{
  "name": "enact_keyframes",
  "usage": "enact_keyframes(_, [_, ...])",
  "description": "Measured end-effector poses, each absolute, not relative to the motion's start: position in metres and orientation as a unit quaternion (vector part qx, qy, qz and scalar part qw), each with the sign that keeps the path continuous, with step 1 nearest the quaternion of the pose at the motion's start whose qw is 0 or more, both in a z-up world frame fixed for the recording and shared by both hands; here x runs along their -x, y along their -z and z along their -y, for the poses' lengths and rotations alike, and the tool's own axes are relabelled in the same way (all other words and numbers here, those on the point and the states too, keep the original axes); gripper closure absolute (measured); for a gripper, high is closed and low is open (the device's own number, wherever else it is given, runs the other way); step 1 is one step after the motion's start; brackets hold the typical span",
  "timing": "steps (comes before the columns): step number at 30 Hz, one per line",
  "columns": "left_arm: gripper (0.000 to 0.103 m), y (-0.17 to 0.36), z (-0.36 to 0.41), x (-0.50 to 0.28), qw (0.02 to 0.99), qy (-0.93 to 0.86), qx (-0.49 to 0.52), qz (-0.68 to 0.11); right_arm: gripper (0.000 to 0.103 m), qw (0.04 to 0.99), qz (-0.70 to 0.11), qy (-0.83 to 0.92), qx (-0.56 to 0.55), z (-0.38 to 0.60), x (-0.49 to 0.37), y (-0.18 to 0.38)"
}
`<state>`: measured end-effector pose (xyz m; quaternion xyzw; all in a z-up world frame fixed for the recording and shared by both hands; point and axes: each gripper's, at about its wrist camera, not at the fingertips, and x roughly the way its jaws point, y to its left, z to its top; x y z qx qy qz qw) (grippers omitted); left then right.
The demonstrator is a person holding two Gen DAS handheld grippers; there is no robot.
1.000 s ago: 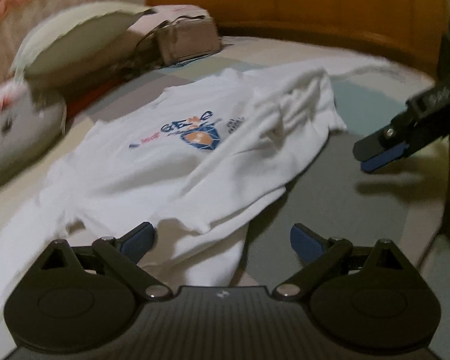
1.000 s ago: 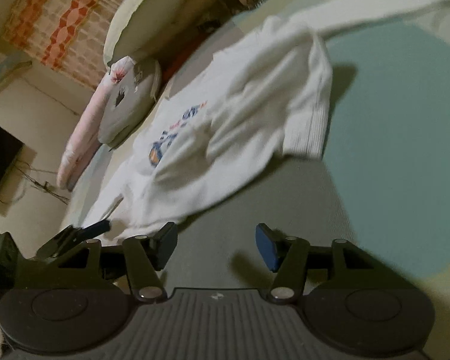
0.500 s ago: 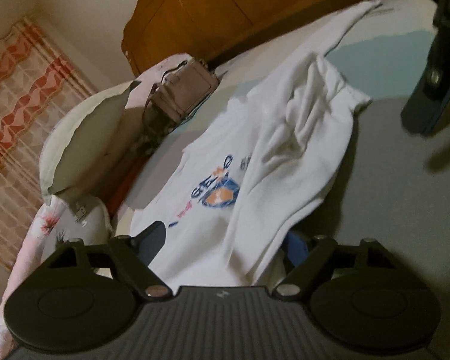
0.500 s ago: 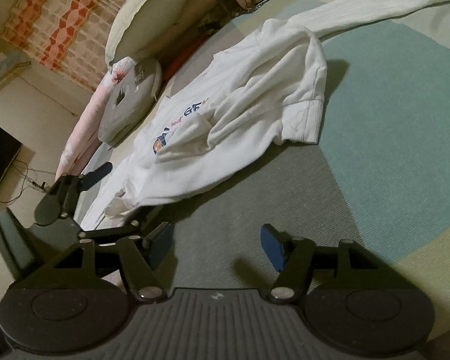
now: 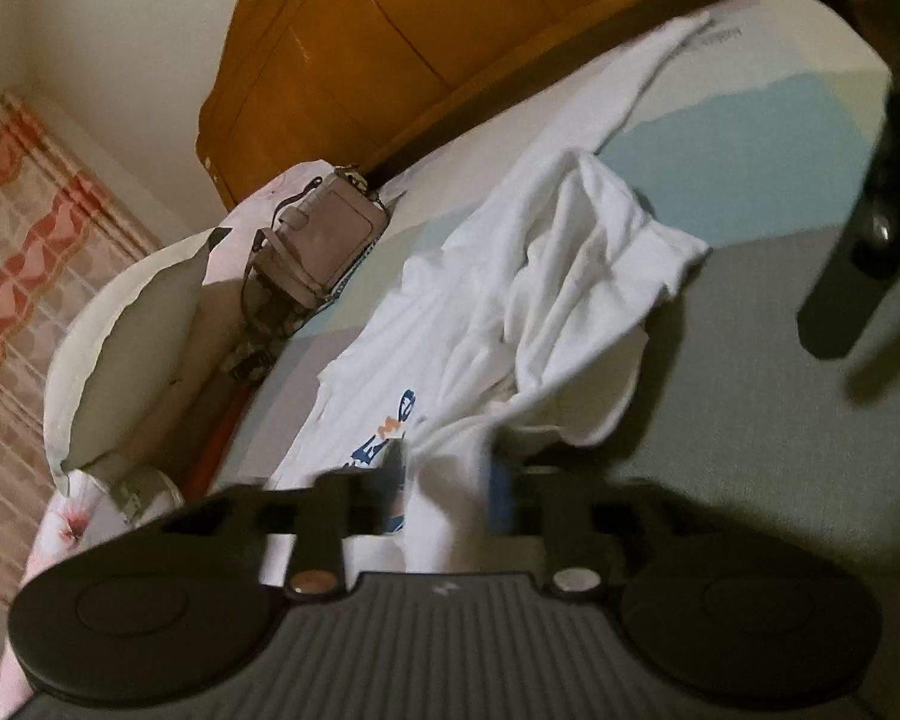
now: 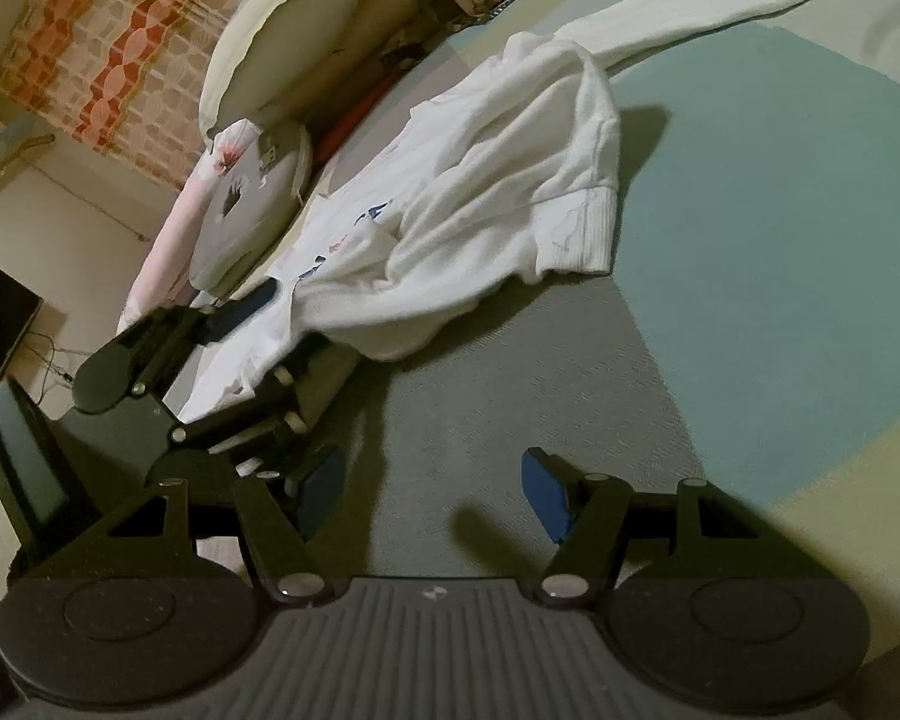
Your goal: Fold clothes
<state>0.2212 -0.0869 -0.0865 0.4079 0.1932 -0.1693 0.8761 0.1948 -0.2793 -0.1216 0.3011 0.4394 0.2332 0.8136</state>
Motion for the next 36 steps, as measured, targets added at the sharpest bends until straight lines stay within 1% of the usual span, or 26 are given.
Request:
enact_keyframes(3, [0.095, 0.073, 0.079, -0.218, 0.888, 0.189, -0.365, -0.205, 0.033, 0.813, -0.436, -0.237, -0.305, 0.28, -0.195, 0.122])
enact_keyframes(6, [0.095, 0.066, 0.075, -0.214, 0.894, 0.188, -0.349, -0.209, 0.033, 0.808, -0.427, -0.243, -0.325, 0.28, -0.199, 0.124])
enact_keyframes(10, [0.095, 0.07, 0.071, -0.219, 0.895, 0.185, -0.34, -0.221, 0.027, 0.787, -0.415, -0.235, -0.391, 0.284, -0.214, 0.137])
enact_keyframes(13, [0.095, 0.076, 0.067, -0.224, 0.896, 0.177, -0.333, -0.236, 0.027, 0.782, -0.397, -0.203, -0.435, 0.294, -0.222, 0.144])
enact_keyframes(16, [0.095, 0.082, 0.062, -0.227, 0.895, 0.168, -0.331, -0.247, 0.027, 0.82, -0.373, -0.154, -0.407, 0.31, -0.221, 0.135])
enact_keyframes(17, [0.094, 0.083, 0.061, -0.227, 0.895, 0.169, -0.329, -0.25, 0.027, 0.833, -0.365, -0.138, -0.392, 0.316, -0.221, 0.131])
enact_keyframes(19, [0.088, 0.084, 0.058, -0.227, 0.895, 0.172, -0.32, -0.258, 0.027, 0.845, -0.363, -0.12, -0.373, 0.326, -0.228, 0.13])
enact_keyframes(21, [0.085, 0.083, 0.053, -0.222, 0.897, 0.176, -0.302, -0.271, 0.028, 0.845, -0.36, -0.133, -0.372, 0.331, -0.243, 0.133])
enact_keyframes(23, [0.083, 0.081, 0.045, -0.213, 0.899, 0.179, -0.278, -0.287, 0.03, 0.853, -0.356, -0.146, -0.353, 0.331, -0.261, 0.135])
enact_keyframes(25, [0.079, 0.08, 0.037, -0.204, 0.9, 0.182, -0.254, -0.303, 0.031, 0.861, -0.352, -0.159, -0.329, 0.328, -0.278, 0.136])
enact_keyframes(26, [0.075, 0.079, 0.034, -0.2, 0.901, 0.183, -0.242, -0.311, 0.031, 0.863, -0.352, -0.168, -0.32, 0.328, -0.284, 0.137])
enact_keyframes(27, [0.069, 0.079, 0.03, -0.195, 0.901, 0.184, -0.23, -0.319, 0.031, 0.865, -0.352, -0.179, -0.309, 0.329, -0.29, 0.137])
enact_keyframes(29, [0.061, 0.077, 0.022, -0.186, 0.901, 0.187, -0.205, -0.335, 0.031, 0.86, -0.357, -0.203, -0.302, 0.333, -0.299, 0.137])
enact_keyframes(32, [0.059, 0.075, 0.01, -0.173, 0.899, 0.189, -0.168, -0.357, 0.031, 0.838, -0.381, -0.233, -0.314, 0.337, -0.298, 0.136])
enact_keyframes(36, [0.056, 0.076, -0.005, -0.158, 0.906, 0.167, -0.112, -0.371, 0.031, 0.831, -0.392, -0.273, -0.286, 0.327, -0.295, 0.138])
